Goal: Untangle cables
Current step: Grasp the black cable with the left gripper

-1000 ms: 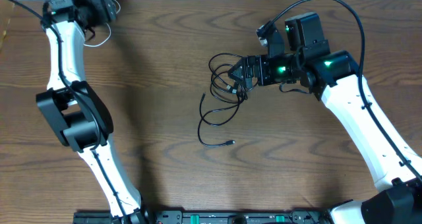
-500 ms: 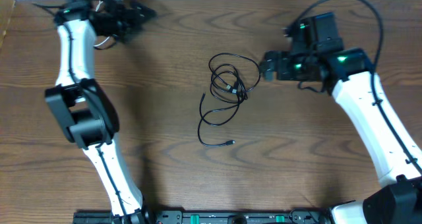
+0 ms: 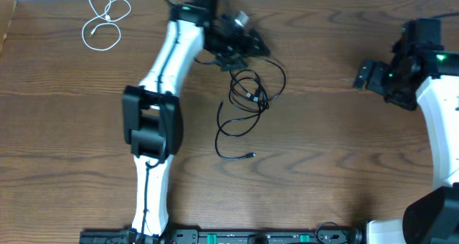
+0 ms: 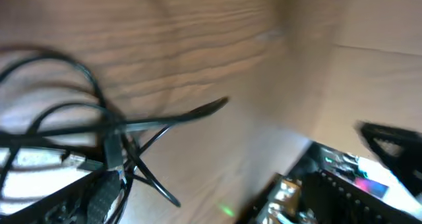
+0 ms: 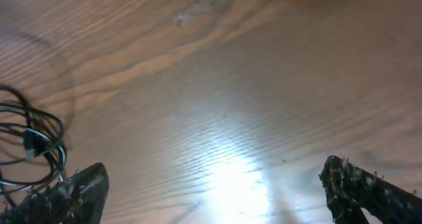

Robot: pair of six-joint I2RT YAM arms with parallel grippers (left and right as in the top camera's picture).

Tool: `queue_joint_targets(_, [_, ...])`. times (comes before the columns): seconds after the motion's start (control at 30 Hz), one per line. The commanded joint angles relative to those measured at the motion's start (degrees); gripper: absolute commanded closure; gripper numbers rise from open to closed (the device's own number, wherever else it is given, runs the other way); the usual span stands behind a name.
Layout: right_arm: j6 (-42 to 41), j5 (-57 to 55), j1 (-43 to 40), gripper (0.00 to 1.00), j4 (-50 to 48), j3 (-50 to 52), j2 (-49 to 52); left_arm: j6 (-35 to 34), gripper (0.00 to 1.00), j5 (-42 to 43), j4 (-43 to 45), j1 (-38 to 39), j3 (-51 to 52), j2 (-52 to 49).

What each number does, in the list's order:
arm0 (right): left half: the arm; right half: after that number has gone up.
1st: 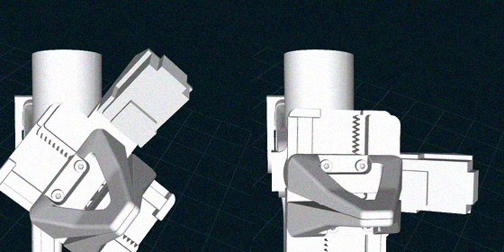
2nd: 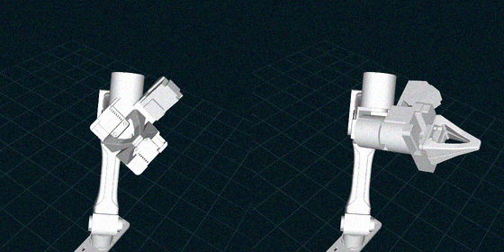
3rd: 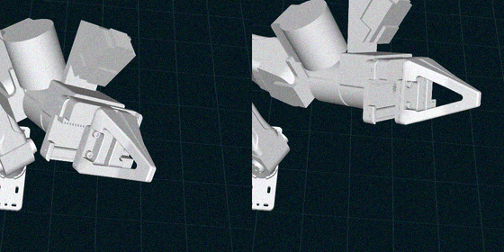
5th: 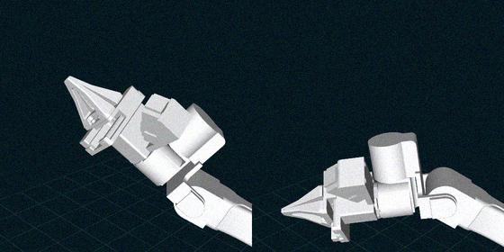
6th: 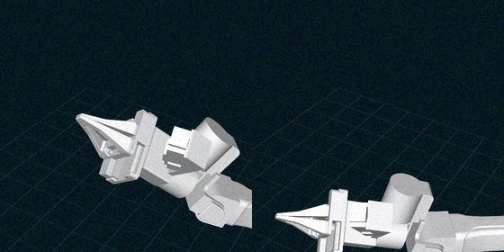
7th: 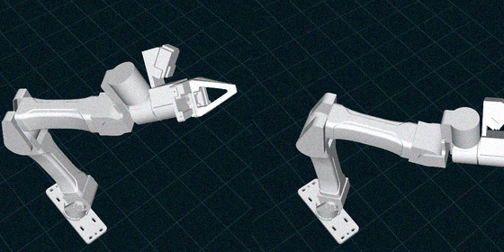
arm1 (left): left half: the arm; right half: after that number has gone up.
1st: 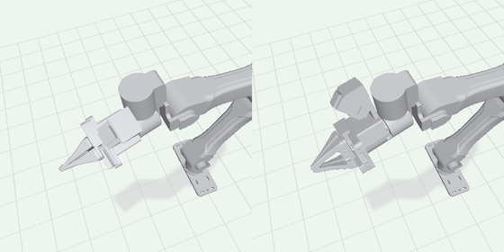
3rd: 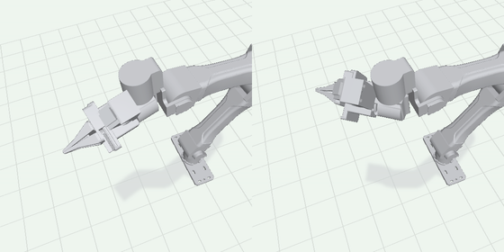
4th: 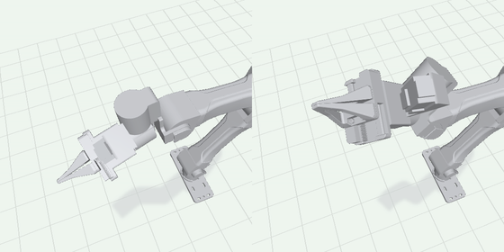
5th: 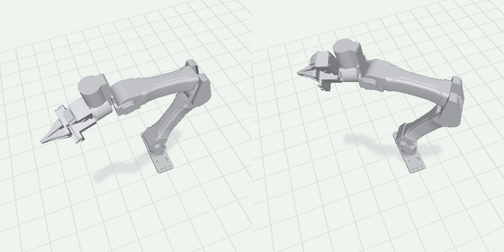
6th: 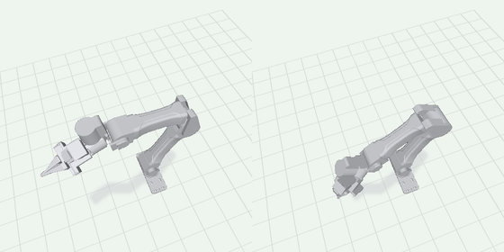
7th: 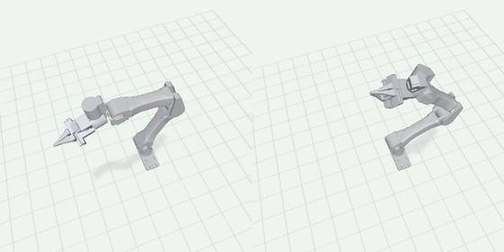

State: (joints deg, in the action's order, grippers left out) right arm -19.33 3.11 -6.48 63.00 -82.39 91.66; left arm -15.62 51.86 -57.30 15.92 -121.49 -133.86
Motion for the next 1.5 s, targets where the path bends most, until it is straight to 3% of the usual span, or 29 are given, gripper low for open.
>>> queue_joint_targets(0.0, [-0.8, 0.9, -0.5, 0.01, 0.2, 0.0, -0.6, -12.8, 0.06, -16.6, -1.0, 3.2, -0.3, -0.4])
queue_joint_targets(0.17, [-0.8, 1.0, -0.4, 0.01, -0.3, 0.8, -0.6, -19.5, 0.06, -22.1, -0.9, 6.9, -0.3, -0.4])
queue_joint_targets(0.3, [-0.8, 2.4, -0.2, 0.01, -2.0, 2.2, -0.6, -26.8, 0.06, -31.3, 1.4, 9.4, -0.3, -0.4])
queue_joint_targets(0.47, [-0.8, 5.1, -0.2, 0.01, -3.3, 3.1, -0.6, -31.0, 0.06, -37.6, 8.0, 12.5, -0.3, -0.4])
queue_joint_targets(0.63, [-0.8, 5.4, -0.2, 0.01, -3.4, 3.1, -0.6, -35.0, 0.11, -42.4, 8.8, 14.1, -0.3, -0.5])
queue_joint_targets(0.7, [-0.8, 5.4, -0.2, 0.01, -3.4, 3.1, -0.6, -36.6, 0.15, -44.0, 8.8, 14.5, -0.3, -0.5])
queue_joint_targets(0.73, [-0.8, 5.4, -0.2, 0.01, -3.6, 3.1, -0.6, -38.2, 0.24, -44.9, 8.8, 14.8, -0.3, -0.7])
queue_joint_targets(0.97, [-0.8, 5.4, -0.2, 0.01, -3.8, 3.1, -0.6, -38.9, 0.54, -43.9, 9.6, 14.9, -0.3, -0.7])
queue_joint_targets(1.17, [-0.8, 5.4, -0.2, 0.01, -3.9, 3.1, -0.6, -38.9, 0.59, -43.6, 10.1, 14.9, -0.3, -0.7])
queue_joint_targets(1.2, [-0.8, 5.4, -0.2, 0.01, -3.9, 3.1, -0.6, -38.9, 0.69, -43.6, 10.1, 14.9, -0.3, -0.7])
queue_joint_targets(1.33, [-0.8, 5.5, -0.2, 0.01, -3.8, 3.1, -0.6, -38.9, 0.81, -43.5, 10.1, 14.9, -0.3, -0.7])
queue_joint_targets(1.37, [-0.8, 5.5, -0.2, 0.01, -3.8, 3.1, -0.6, -38.9, 0.92, -43.5, 10.1, 14.9, -0.3, -0.7])
queue_joint_targets(1.47, [-0.8, 6.2, -0.2, 0.01, -3.8, 3.1, -0.6, -38.9, 0.92, -43.1, 9.9, 14.9, -0.3, -0.5])
